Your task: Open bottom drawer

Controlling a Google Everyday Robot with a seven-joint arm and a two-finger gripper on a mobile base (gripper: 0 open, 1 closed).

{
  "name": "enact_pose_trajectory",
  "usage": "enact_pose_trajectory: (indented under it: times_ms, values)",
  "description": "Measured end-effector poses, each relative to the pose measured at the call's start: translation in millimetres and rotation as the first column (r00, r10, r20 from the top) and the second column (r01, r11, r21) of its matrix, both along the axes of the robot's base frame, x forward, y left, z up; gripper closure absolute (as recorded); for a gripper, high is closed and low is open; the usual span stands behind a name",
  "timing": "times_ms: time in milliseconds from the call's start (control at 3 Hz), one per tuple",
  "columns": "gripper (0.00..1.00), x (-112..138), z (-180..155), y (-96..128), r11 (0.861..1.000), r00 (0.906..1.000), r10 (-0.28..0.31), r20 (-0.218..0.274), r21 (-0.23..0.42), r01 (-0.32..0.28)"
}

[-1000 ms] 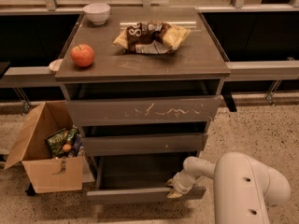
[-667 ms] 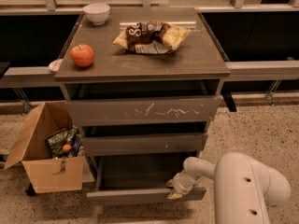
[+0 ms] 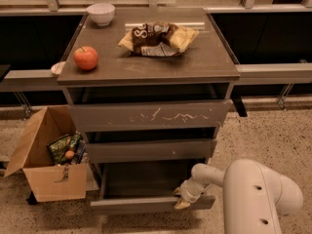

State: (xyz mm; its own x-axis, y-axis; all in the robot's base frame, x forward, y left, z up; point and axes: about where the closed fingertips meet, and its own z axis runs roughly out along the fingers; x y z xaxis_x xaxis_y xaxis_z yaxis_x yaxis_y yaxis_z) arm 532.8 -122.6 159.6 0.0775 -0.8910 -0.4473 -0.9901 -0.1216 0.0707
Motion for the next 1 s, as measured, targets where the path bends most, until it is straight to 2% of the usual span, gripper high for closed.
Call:
enact_pose_trajectory:
  times_ms: [333,667,1000]
  values:
    - [0.13,0.0,0.0,0.0,1.000,1.0000,0.000,0.000,0.000,0.000]
    - [0.00,-0.1,-0.1,0.0,1.000,1.0000,0.000,0.000,0.000,0.000]
    - [0.00,-0.3,0.0,0.0,1.000,1.0000,0.000,0.000,0.000,0.000]
